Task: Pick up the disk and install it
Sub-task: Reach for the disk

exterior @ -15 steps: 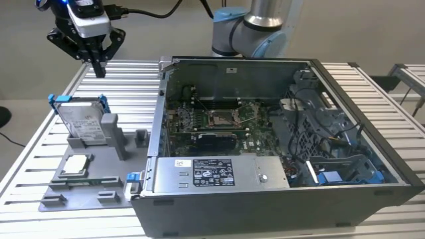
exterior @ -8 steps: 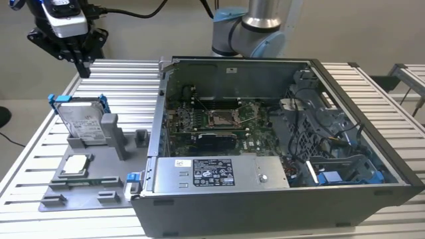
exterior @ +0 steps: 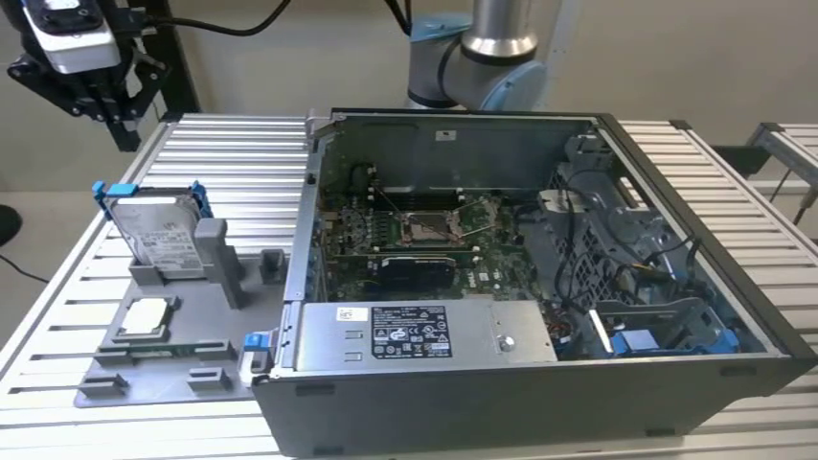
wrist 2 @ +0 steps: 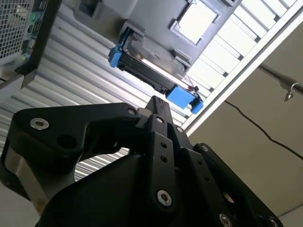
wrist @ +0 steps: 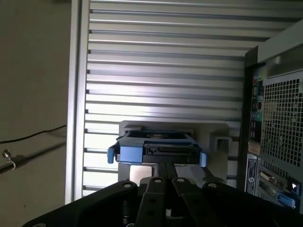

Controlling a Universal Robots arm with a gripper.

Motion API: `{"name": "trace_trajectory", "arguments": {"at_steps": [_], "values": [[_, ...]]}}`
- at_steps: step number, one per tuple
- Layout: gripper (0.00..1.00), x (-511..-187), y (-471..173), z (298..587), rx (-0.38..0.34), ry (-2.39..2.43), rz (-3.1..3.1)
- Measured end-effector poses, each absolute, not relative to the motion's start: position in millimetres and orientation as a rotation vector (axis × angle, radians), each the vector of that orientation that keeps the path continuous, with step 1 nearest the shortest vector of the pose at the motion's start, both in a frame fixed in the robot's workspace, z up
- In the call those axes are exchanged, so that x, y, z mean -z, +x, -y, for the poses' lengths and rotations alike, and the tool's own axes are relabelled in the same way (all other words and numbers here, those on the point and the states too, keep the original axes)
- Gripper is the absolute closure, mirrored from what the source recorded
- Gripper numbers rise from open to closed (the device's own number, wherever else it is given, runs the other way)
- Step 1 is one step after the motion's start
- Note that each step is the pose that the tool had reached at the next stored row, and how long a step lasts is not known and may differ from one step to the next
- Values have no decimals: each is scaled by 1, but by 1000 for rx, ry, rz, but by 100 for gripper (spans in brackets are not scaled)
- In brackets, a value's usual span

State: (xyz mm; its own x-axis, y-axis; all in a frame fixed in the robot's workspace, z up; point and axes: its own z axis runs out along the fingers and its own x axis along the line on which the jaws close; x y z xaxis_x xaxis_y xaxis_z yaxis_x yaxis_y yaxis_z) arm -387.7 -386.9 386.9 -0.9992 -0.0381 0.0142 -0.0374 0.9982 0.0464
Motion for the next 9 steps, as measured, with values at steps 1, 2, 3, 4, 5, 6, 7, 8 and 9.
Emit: {"name": "trace_trajectory", "arguments": {"at_steps": [1,2,3,4,5,6,7,8,9], "values": [[100,-387,-391,388,72,59,3125],[100,-387,-394,389,72,59,3125],[100,-387,-396,391,72,59,3125],[100,-386,-398,392,72,59,3125],[100,-386,-400,393,72,59,3125],[100,-386,-402,394,72,59,3125],[100,-386,-404,395,72,59,3125],[100,-386,-406,395,72,59,3125],[100,-386,-407,395,72,59,3125]]}}
